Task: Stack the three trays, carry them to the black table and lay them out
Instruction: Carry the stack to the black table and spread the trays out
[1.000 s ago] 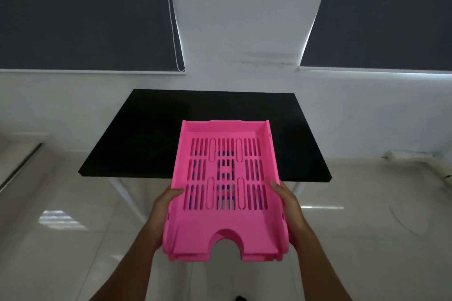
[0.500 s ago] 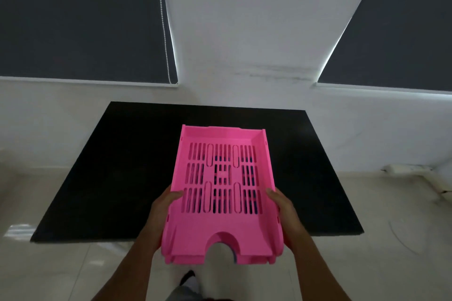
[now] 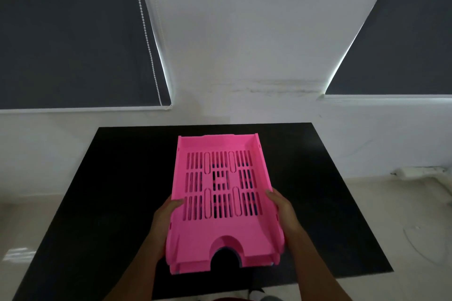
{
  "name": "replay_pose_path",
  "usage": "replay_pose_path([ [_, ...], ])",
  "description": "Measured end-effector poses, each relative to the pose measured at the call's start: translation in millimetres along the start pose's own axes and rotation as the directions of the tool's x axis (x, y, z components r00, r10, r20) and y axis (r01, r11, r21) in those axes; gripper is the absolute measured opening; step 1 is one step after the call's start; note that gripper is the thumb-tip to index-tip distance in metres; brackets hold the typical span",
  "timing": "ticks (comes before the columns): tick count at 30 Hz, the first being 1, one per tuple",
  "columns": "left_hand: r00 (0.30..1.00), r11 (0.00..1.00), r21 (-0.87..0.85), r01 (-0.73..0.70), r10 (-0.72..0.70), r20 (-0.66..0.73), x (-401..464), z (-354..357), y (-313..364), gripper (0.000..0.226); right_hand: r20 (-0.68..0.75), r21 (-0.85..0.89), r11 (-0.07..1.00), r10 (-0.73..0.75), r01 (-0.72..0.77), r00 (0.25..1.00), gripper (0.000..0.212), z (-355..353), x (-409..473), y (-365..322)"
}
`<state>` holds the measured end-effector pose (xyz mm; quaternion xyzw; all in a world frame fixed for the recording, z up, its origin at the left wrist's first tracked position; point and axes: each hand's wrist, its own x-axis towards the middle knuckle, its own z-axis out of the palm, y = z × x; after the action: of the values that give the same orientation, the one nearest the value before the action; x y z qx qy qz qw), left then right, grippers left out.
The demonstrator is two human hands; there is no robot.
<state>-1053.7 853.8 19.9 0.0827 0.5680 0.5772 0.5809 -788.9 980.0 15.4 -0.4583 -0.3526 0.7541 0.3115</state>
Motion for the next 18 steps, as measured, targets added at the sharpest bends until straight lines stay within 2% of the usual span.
replay_pose_path([
  [5,0.999,0.999,0.030,-0.037,0.037,0.004,16.4,8.0,7.5,0.054,0.013,-0.024,0.999,0.021,-0.021,1.000,0.046,-2.7,22.9,-12.1],
  [8,0.995,0.985,0.137,-0.101,0.104,-0.013,23.5,11.4,15.6,0.045,0.009,-0.137,0.990,0.020,-0.019,1.000,0.038,-3.2,32.4,-19.5],
  [10,0.984,0.959,0.233,-0.162,0.174,-0.036,26.2,14.7,22.2,0.049,-0.011,-0.223,0.974,-0.038,0.034,0.999,0.032,-0.6,35.6,-27.2],
  [12,0.975,0.938,0.291,-0.191,0.216,-0.057,27.8,20.9,28.9,0.056,0.004,-0.332,0.935,-0.131,0.125,0.991,0.037,5.8,38.4,-38.6],
  [15,0.966,0.924,0.322,-0.206,0.244,-0.085,32.5,33.1,39.0,0.051,0.069,-0.483,0.841,-0.241,0.244,0.968,0.027,15.7,47.5,-51.4],
  [18,0.953,0.912,0.345,-0.223,0.278,-0.120,36.9,45.0,49.8,0.051,0.073,-0.530,0.796,-0.300,0.292,0.951,0.028,15.0,58.7,-60.0],
])
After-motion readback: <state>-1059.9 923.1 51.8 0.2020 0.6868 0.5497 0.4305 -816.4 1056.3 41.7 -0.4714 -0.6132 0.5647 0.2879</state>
